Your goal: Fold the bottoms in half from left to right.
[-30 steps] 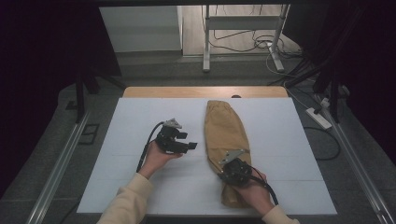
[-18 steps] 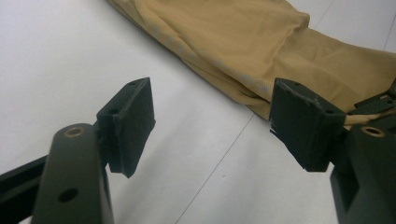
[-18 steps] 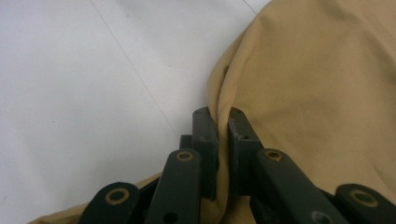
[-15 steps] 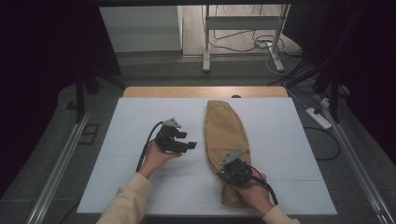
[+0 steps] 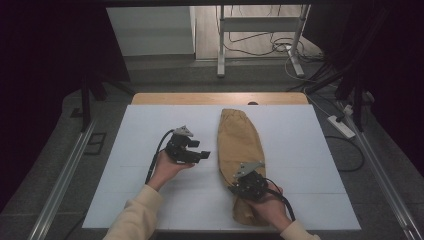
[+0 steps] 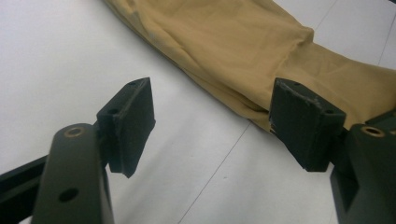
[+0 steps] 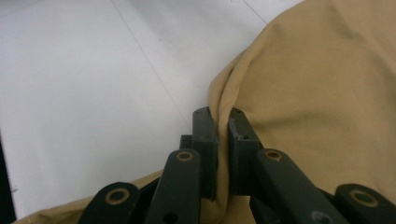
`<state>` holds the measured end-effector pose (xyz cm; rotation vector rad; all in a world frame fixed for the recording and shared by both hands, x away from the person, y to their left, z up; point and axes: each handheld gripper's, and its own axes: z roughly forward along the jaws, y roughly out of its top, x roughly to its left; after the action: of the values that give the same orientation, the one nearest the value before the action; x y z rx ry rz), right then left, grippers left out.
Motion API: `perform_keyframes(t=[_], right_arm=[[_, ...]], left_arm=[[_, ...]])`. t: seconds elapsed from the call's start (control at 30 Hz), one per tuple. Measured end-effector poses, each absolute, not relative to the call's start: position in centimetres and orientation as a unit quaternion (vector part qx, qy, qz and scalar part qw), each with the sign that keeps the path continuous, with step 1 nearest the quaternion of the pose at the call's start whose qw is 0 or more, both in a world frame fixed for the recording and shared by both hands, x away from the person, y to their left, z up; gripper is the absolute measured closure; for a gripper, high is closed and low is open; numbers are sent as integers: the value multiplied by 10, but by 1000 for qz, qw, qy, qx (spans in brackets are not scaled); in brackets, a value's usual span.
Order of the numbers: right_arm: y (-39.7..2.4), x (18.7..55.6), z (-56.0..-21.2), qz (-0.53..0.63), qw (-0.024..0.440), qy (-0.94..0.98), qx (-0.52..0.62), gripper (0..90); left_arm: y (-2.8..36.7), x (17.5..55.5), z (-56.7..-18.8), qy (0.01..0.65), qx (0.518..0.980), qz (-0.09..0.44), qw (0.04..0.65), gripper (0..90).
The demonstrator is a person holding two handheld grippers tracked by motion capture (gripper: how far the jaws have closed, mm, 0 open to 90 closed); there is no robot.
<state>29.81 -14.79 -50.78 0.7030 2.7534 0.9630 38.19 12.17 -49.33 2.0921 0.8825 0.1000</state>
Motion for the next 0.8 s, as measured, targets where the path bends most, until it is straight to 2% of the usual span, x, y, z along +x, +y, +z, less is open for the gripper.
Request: perform_keyframes(t=[0.8], right_arm=[[-132,289,-510,338,45,917,206,839]], left_arm=[[123,382,-494,355,834,40,421,308]])
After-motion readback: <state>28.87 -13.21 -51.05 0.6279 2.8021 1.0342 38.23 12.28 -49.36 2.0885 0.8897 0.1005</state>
